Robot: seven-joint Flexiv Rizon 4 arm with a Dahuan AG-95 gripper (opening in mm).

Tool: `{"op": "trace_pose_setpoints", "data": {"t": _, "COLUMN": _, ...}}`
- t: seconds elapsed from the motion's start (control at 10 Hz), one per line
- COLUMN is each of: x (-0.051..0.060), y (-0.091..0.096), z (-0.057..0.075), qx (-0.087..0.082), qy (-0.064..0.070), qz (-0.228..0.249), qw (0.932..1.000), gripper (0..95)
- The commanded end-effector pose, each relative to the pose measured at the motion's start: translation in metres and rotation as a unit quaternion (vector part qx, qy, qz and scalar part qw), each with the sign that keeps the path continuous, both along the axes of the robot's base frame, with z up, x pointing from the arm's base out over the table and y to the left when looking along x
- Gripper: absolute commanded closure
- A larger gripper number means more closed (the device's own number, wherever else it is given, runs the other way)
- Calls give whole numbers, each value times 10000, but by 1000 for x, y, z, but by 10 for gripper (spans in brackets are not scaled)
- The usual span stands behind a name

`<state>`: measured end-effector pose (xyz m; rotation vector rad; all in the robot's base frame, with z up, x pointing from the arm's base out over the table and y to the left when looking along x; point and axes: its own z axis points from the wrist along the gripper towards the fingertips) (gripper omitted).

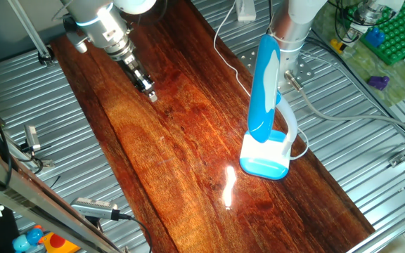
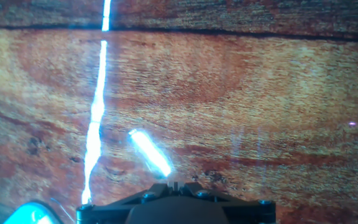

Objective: Turn off the desk lamp by pressing the button

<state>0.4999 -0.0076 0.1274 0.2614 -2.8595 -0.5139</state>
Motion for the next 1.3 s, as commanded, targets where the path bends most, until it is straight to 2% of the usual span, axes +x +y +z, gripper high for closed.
{"op": "trace_pose_setpoints", "data": {"t": 0.1, "x": -3, "y": -2, "z": -4, "qx": -17, "qy": -56, "qz": -42, "qw": 10000, "gripper": 950}}
{"op": "trace_pose_setpoints", "data": {"t": 0.2, "x": -3, "y": -2, "z": -4, "qx": -30, "qy": -16, "qz": -81, "qw": 10000, "gripper": 950}}
{"op": "trace_pose_setpoints", "data": {"t": 0.3, "x": -3, "y": -2, "z": -4, "qx": 26, "qy": 47, "qz": -123, "qw": 9999, "gripper": 950}}
{"op": "trace_pose_setpoints", "data": {"t": 0.5, "x": -3, "y": -2, "z": -4, "qx": 7, "qy": 32, "qz": -105, "qw": 9999, "gripper": 950}}
{"op": "trace_pose_setpoints", "data": {"t": 0.7, "x": -3, "y": -2, "z": -4, "qx": 86, "qy": 81, "qz": 100, "qw": 9999, "gripper": 950}}
{"op": "trace_pose_setpoints", "data": {"t": 1.0, "x": -3, "y": -2, "z": -4, "qx": 157, "qy": 29, "qz": 387, "qw": 9991, "gripper": 950}}
{"op": "trace_pose_setpoints", "data": {"t": 1.3, "x": -3, "y": -2, "z": -4, "qx": 208, "qy": 114, "qz": 565, "qw": 9981, "gripper": 950}}
